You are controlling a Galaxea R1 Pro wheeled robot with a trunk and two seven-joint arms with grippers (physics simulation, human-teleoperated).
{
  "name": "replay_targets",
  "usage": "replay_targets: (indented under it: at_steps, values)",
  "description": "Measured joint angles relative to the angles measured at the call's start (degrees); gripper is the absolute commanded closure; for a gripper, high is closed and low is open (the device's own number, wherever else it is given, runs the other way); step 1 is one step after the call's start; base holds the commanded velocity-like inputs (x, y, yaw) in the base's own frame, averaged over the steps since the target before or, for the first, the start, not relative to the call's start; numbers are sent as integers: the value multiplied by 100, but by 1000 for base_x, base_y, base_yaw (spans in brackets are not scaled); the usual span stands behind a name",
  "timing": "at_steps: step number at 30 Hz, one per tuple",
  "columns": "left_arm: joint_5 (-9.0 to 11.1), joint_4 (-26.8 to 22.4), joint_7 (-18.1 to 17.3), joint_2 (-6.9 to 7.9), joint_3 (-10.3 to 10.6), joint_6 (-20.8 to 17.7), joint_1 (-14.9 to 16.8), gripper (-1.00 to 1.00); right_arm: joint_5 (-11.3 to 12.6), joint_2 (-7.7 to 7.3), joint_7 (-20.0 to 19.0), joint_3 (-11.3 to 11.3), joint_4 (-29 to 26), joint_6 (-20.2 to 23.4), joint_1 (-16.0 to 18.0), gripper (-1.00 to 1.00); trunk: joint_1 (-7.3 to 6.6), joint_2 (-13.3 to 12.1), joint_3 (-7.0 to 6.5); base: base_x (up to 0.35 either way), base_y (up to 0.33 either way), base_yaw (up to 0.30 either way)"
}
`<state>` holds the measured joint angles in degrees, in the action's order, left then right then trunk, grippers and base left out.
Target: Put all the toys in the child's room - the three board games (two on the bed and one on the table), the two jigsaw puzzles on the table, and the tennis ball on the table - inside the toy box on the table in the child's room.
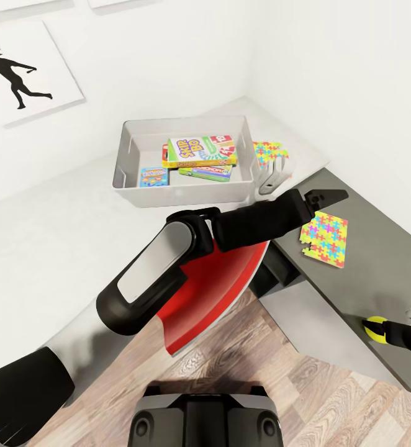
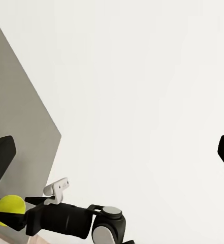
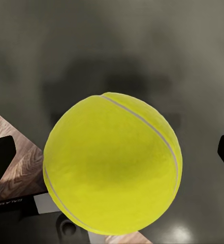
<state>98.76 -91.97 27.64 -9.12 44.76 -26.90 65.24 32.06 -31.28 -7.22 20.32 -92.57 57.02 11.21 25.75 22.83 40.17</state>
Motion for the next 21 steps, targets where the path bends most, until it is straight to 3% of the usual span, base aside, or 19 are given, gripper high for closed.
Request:
replay_targets:
  at_steps: [4, 5, 21]
  values:
    - [0, 0, -1, 0, 0, 0, -1, -100, 1, 0, 0, 0, 1, 0, 0, -100, 0, 0, 0, 0, 0, 0]
    - [0, 0, -1, 0, 0, 0, -1, -100, 1, 0, 0, 0, 1, 0, 0, 100, 0, 0, 0, 0, 0, 0]
    - [-1, -10, -50, 0, -8, 0, 2, -100, -10, 0, 10, 0, 4, 0, 1, 100, 0, 0, 0, 0, 0, 0]
